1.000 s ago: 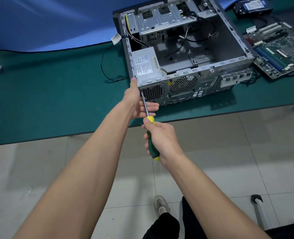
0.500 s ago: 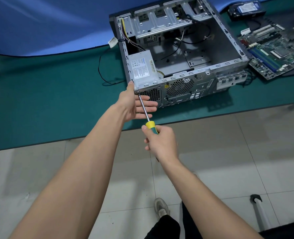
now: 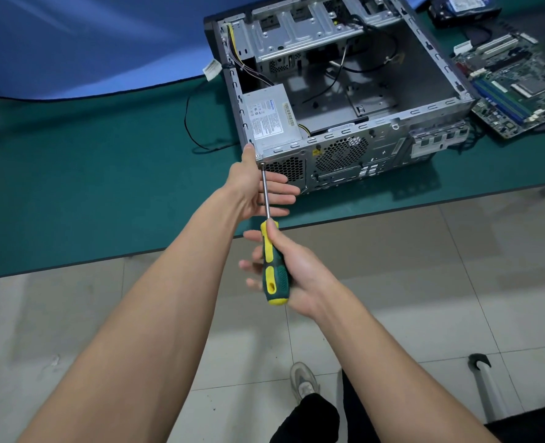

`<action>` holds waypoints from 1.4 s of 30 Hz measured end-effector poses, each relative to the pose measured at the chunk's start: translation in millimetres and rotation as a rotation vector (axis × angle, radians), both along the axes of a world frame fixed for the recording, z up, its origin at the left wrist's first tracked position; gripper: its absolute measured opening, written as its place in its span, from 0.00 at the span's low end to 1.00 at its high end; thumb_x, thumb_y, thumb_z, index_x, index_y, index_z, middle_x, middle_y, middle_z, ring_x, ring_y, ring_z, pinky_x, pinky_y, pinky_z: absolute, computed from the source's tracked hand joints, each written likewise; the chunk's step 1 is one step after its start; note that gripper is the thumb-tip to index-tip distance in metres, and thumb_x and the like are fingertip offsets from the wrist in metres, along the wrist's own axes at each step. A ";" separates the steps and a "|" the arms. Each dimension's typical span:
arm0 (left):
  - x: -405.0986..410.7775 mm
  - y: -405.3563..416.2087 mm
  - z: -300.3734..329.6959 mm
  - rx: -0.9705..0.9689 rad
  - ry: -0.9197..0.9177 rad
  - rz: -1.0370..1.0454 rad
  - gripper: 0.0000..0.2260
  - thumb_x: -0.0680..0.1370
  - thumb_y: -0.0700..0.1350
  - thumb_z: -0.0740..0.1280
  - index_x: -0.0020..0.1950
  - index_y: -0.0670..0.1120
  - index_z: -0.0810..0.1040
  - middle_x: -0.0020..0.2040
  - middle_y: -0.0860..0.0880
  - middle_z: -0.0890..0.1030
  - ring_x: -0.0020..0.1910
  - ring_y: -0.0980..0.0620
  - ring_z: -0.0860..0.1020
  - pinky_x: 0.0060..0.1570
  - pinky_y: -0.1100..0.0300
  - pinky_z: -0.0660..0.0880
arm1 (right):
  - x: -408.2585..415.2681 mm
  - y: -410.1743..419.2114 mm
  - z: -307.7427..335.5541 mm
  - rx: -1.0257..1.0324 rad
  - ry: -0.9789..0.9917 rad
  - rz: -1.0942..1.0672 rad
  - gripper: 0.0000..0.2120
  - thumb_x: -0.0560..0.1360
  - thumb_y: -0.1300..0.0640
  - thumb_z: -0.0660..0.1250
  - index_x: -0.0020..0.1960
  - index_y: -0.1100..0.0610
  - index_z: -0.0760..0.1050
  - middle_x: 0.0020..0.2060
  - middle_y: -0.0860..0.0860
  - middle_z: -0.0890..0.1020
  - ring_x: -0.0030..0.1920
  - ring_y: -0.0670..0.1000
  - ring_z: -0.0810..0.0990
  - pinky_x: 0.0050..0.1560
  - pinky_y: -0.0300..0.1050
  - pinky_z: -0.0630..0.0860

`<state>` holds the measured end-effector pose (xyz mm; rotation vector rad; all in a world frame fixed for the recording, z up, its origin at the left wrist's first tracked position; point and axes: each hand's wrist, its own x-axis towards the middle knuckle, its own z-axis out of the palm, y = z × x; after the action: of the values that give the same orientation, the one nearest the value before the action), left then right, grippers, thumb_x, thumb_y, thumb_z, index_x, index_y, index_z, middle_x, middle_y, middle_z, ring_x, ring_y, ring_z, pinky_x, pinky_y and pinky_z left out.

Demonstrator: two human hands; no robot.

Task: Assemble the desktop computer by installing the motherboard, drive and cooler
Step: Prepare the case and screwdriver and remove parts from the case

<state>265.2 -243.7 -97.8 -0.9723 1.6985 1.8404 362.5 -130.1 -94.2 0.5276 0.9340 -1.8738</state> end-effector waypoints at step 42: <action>-1.4 -4.8 -9.8 -0.077 -0.021 -0.084 0.39 0.77 0.68 0.40 0.46 0.37 0.76 0.36 0.38 0.83 0.32 0.42 0.83 0.29 0.58 0.77 | -14.4 1.6 -1.6 -0.300 -0.179 -0.187 0.17 0.71 0.42 0.64 0.40 0.57 0.72 0.21 0.46 0.72 0.19 0.41 0.71 0.18 0.33 0.68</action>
<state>263.8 -248.5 -107.6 -0.9324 1.7817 1.7165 348.2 -128.5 -95.8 0.6022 0.4875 -2.0494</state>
